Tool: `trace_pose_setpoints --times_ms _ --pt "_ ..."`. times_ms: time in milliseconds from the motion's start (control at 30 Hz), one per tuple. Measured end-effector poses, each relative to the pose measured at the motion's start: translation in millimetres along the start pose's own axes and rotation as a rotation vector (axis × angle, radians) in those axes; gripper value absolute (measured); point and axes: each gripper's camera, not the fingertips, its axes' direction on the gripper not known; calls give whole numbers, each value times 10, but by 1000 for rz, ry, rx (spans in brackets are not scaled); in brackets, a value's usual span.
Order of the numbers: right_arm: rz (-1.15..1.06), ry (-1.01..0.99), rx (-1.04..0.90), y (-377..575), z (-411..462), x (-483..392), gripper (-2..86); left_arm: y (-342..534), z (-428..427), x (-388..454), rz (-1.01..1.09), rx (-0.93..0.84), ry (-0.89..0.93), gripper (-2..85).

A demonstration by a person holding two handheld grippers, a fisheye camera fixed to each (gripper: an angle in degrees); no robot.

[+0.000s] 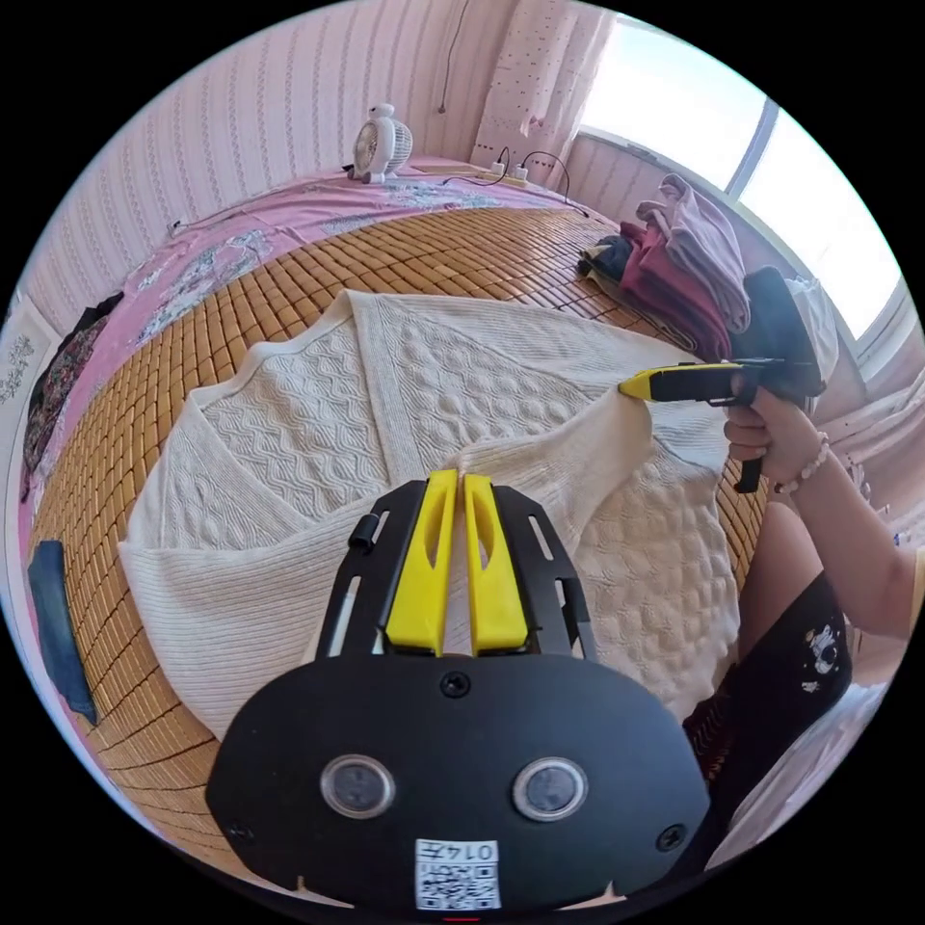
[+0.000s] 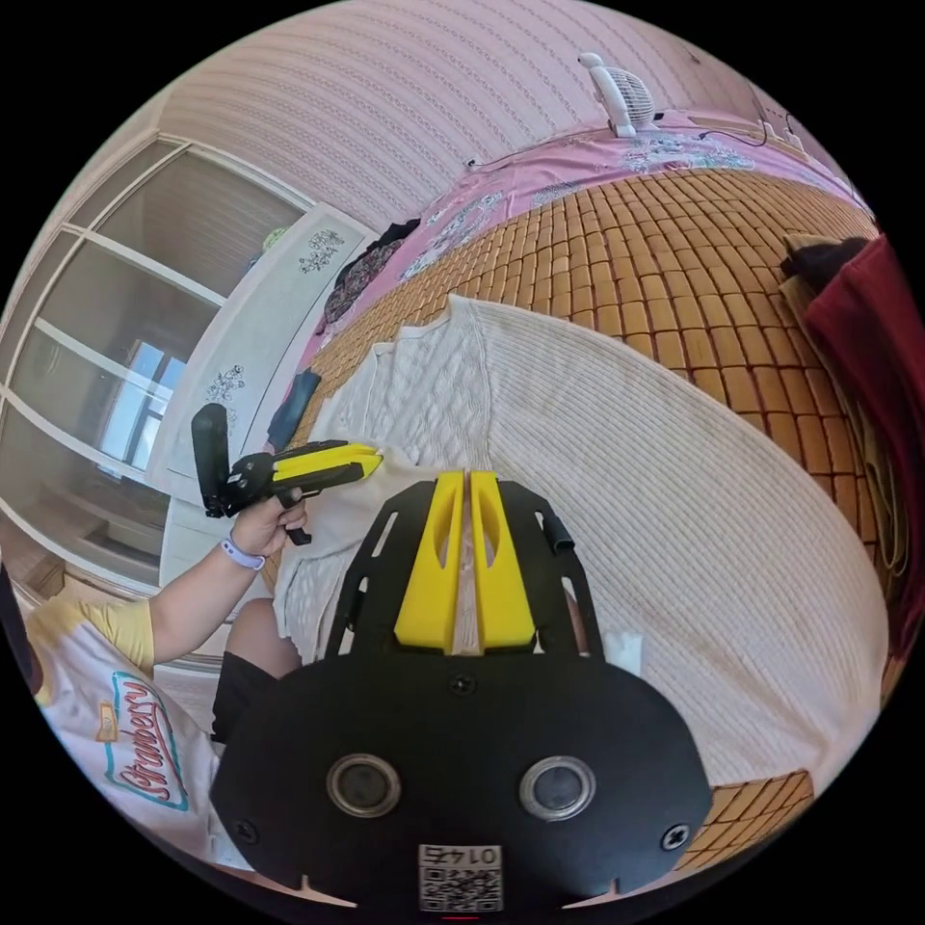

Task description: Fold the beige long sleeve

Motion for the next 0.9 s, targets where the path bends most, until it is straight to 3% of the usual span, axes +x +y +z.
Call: trace_pose_setpoints --times_ms 200,300,400,467,600,700,833,900 --pt "-46 165 -95 -87 185 -56 5 -20 153 70 -10 -16 -33 -9" --pt "-64 219 -43 -55 36 -169 8 -22 -110 190 10 136 -54 -7" --pt "-49 214 -56 -31 98 -134 17 -84 4 192 2 73 -64 6" --pt "-17 214 1 72 87 -106 36 -66 199 163 -9 -16 -77 21" --pt "17 239 171 479 -342 -151 73 89 37 75 -74 38 -38 55" --pt "105 420 309 1071 -828 -111 88 347 -268 106 -65 112 -16 54" --pt "304 892 398 1738 -1324 6 126 792 -524 190 -77 128 0 51" --pt "363 952 413 1851 -1411 130 134 1072 -563 199 -131 88 -3 50"
